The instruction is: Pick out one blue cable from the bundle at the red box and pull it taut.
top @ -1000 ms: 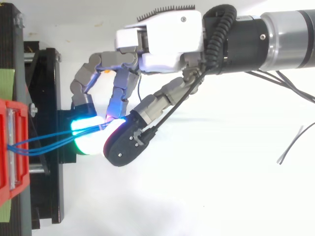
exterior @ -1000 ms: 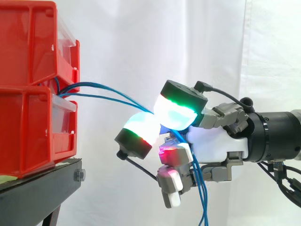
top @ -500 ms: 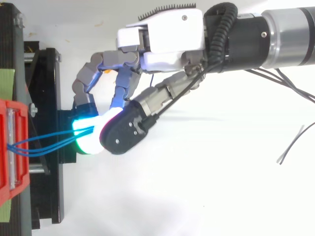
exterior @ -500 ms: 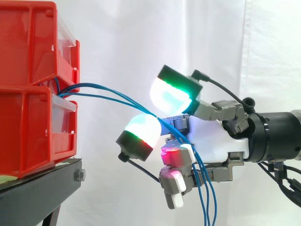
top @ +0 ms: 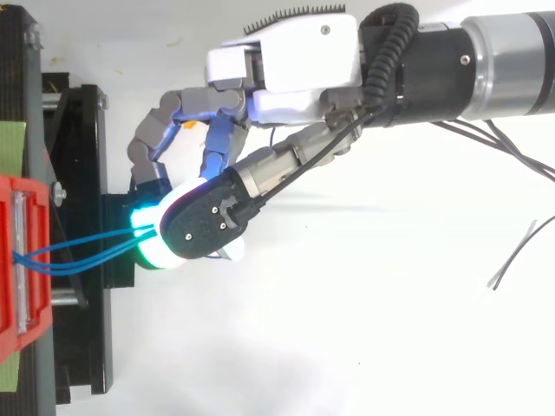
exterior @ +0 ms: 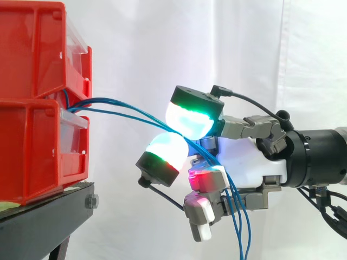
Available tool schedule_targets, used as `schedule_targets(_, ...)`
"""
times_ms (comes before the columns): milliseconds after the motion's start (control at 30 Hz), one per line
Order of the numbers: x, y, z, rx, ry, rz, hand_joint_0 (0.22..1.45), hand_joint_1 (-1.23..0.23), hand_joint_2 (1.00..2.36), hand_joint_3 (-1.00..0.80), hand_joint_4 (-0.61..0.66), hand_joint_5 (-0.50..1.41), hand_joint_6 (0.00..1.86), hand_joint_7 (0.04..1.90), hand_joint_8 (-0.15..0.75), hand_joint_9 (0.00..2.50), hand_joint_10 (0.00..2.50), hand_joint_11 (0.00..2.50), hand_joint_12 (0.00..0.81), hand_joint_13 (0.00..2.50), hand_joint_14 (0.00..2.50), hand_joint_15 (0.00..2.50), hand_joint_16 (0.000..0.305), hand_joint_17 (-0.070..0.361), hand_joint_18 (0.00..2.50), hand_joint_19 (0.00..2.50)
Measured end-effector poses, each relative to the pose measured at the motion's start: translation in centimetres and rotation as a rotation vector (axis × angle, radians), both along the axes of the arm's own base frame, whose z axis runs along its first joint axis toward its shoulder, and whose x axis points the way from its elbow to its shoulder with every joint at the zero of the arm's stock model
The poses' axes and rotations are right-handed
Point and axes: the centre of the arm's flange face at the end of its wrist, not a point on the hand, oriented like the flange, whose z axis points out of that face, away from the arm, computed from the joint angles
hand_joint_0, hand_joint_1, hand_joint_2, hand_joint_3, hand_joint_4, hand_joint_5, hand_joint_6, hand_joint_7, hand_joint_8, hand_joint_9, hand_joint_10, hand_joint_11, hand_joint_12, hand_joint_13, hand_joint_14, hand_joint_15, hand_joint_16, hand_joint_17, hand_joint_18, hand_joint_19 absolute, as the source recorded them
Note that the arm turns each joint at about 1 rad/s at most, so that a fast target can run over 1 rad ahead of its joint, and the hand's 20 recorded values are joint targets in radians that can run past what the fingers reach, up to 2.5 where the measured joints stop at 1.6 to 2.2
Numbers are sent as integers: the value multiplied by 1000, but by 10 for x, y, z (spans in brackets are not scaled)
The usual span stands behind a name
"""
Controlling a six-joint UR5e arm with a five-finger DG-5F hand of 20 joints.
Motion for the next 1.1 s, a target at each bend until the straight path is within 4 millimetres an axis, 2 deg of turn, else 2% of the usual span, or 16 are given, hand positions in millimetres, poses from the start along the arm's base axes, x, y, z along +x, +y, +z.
schedule_targets(333, 0, -1, 0, 0, -1, -2, 612, -676, 1013, -341, 73, -115, 930, 862, 287, 1202, 30, 835, 339, 1057, 24, 666, 47, 105, 828, 660)
schedule_targets(433, 0, -2, 0, 0, -2, -3, 669, -736, 1004, -453, -24, -126, 939, 869, 275, 1181, 30, 857, 333, 1058, 26, 662, 46, 104, 838, 648)
schedule_targets(567, 0, -2, 0, 0, -2, -3, 707, -786, 1000, -498, -79, -129, 947, 884, 271, 1182, 29, 854, 332, 1069, 25, 672, 46, 103, 852, 646)
schedule_targets(833, 0, -2, 0, 0, -2, -2, 737, -844, 1000, -500, -139, -118, 954, 910, 271, 1217, 30, 849, 330, 1096, 25, 674, 45, 101, 875, 641)
schedule_targets(1100, 0, -2, -1, 0, -1, -1, 727, -887, 1000, -500, -121, -108, 948, 948, 269, 1252, 30, 856, 325, 1103, 28, 682, 44, 100, 888, 639)
